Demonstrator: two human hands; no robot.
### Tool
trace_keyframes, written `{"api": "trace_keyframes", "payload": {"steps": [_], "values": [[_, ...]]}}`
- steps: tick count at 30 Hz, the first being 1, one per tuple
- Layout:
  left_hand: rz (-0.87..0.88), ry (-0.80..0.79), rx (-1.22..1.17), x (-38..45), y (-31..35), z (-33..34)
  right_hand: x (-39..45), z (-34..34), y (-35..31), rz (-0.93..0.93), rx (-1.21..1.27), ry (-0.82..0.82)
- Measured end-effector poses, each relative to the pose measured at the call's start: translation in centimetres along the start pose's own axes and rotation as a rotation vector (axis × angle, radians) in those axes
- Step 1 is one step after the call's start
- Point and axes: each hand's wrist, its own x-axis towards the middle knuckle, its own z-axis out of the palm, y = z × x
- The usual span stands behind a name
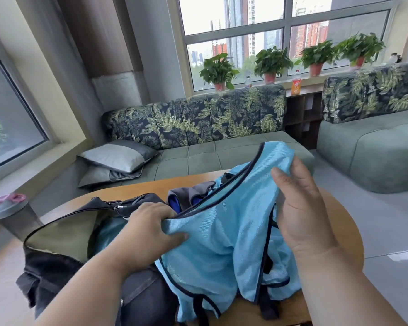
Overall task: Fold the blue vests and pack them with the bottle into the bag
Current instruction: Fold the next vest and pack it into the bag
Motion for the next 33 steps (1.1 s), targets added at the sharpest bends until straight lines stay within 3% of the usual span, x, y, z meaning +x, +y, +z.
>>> {"api": "trace_keyframes", "payload": {"steps": [5,12,17,21,26,29,33], "values": [[-0.157,-0.119,-0.172,-1.2,-0.3,-2.0,0.4,-0.4,0.2,0.031,0.06,0.052],[-0.292,-0.31,-0.08,-2.7,-1.8,-0.9,0.3,-0.9,1.1,0.028,-0.027,0.066],[-0.301,-0.091,-0.002,-2.1,-1.7,-2.2,0.7,-1.4,1.2,0.055,-0.068,0.056],[-0.277,0.099,-0.269,-1.8,1.1,-3.1,0.3,-0.9,1.3,0.135,-0.263,-0.01],[-0.195,0.069,-0.669,-2.0,6.1,-1.9,-1.7,1.7,1.9,0.19,-0.554,-0.256],[-0.145,0.064,-0.767,-1.7,7.7,-0.5,-2.6,2.7,2.3,0.269,-0.498,-0.448],[-0.123,0.055,-0.828,-1.6,7.8,-0.1,-2.8,2.4,2.5,0.291,-0.473,-0.475]]}}
